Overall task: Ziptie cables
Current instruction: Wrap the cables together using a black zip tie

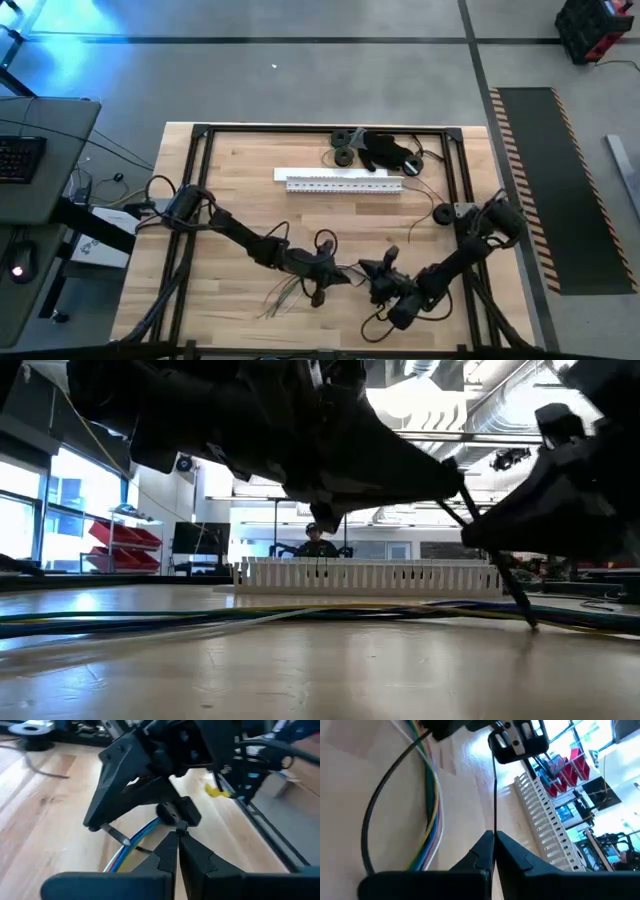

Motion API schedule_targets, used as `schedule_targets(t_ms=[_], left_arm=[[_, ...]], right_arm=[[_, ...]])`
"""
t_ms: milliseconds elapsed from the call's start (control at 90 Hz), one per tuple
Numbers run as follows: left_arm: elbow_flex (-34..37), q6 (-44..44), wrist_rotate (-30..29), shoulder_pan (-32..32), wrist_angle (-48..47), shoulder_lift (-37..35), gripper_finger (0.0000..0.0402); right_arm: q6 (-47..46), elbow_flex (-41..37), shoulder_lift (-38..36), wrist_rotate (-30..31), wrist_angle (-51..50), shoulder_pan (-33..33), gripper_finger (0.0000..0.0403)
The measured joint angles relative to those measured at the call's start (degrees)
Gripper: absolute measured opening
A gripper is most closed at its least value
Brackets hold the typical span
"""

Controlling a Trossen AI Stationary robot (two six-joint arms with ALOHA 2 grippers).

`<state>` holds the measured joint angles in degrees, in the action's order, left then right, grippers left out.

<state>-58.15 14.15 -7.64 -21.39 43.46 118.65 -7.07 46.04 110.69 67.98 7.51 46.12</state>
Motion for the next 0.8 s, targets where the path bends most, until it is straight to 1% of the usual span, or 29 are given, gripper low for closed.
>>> schedule_targets(t_ms=[100, 200, 244, 344, 400, 456, 567, 633, 800], left_arm=[[0.0, 0.2, 0.5, 0.0, -0.8, 0.0, 0.0000], [0.0, -0.3, 1.4, 0.0, -0.7, 0.0, 0.0000], [0.0, -0.3, 1.5, 0.0, -0.7, 0.0, 0.0000], [0.0, -0.3, 1.6, 0.0, -0.7, 0.0, 0.0000], [0.0, -0.5, 1.6, 0.0, -0.8, 0.0, 0.0000], [0.0, -0.8, 1.6, 0.0, -0.8, 0.0, 0.0000], [0.0, -0.8, 2.7, 0.0, -1.3, 0.0, 0.0000], [0.0, -0.8, 3.4, 0.0, -1.7, 0.0, 0.0000], [0.0, -0.9, 5.4, 0.4, -1.6, 0.0, 0.0000]], right_arm=[[-0.5, 0.0, 0.0, 1.1, 0.0, 1.0, 0.0000], [-1.3, 0.0, 0.0, 0.9, 0.0, 1.6, 0.0000], [-2.3, 0.0, 0.0, -0.6, 0.0, 1.5, 0.0000], [-1.9, 0.0, -0.1, -6.1, 0.3, 0.6, 0.0000], [-1.9, 0.1, -0.1, -7.2, 0.4, 0.0, 0.0000], [-1.6, 0.1, -0.1, -6.7, 0.4, -0.2, 0.0000], [2.8, 0.1, -0.1, -2.5, 0.2, 0.9, 0.0000], [3.5, 0.0, -0.1, -0.7, -0.1, 1.8, 0.0000], [1.0, 0.0, 0.0, -1.0, -0.1, 3.2, 0.0000]])
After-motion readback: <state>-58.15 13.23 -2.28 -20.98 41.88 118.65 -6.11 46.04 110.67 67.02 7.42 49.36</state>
